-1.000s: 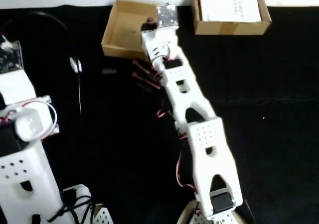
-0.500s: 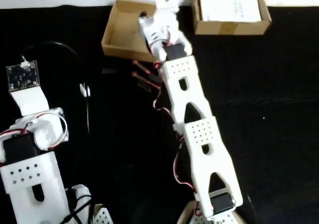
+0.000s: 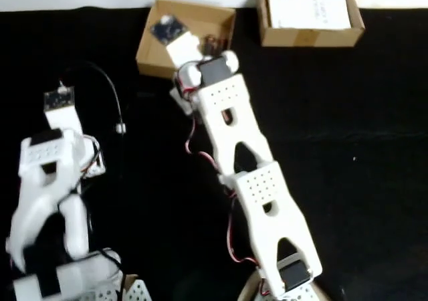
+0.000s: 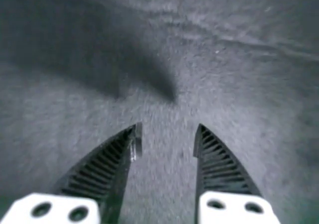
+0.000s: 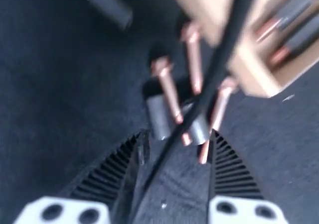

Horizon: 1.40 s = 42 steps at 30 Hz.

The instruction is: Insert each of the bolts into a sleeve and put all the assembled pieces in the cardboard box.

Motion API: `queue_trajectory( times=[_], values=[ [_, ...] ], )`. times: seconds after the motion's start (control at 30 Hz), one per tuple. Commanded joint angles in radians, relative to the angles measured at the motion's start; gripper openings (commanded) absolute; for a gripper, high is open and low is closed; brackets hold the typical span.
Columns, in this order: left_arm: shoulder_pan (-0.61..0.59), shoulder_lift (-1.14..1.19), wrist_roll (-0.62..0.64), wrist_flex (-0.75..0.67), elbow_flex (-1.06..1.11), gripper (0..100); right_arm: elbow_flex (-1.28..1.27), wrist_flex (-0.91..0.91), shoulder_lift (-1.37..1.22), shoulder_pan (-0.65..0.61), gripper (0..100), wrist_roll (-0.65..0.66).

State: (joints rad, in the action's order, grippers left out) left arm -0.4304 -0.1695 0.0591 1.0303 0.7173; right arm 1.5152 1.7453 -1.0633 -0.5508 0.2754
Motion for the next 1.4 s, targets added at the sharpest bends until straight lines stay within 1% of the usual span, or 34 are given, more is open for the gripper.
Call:
queue_trajectory(
  times=[0.0,0.1,0.2,0.3,0.5,0.77,0.9,1.03,1.1,1.27,1.37],
  values=[
    [-0.01,0.156,0.006,-0.026,-0.124,18,-0.085,0.007,0.077,-0.01,17.3,0.014],
    [-0.005,0.278,0.009,-0.018,-0.205,18,-0.157,0.005,0.071,-0.012,17.7,0.035],
    [-0.004,0.34,0.058,0.058,-0.28,18,-0.217,0.004,0.071,-0.015,20.4,0.071],
    [-0.002,0.378,0.069,0.083,-0.318,18,-0.243,-0.005,0.068,-0.016,23.1,0.077],
    [0.001,0.39,0.069,0.083,-0.326,18,-0.308,-0.13,0.068,-0.018,23.5,0.077],
    [0.001,0.39,0.069,0.08,-0.326,18,-0.44,-0.314,0.067,-0.054,23.5,0.077],
    [0.001,0.39,0.069,0.08,-0.326,18,-0.512,-0.355,0.067,-0.059,23.5,0.075],
    [-0.001,0.39,0.069,0.08,-0.326,18,-0.553,-0.349,0.067,-0.054,23.4,0.072],
    [-0.001,0.39,0.069,0.08,-0.326,18,-0.564,-0.348,0.067,-0.053,20.8,0.072],
    [-0.002,0.389,0.069,0.08,-0.326,18,-0.565,-0.346,0.068,-0.054,8.0,0.078],
    [-0.002,0.389,0.069,0.081,-0.326,18,-0.565,-0.308,0.068,-0.054,7.6,0.086]
  ],
)
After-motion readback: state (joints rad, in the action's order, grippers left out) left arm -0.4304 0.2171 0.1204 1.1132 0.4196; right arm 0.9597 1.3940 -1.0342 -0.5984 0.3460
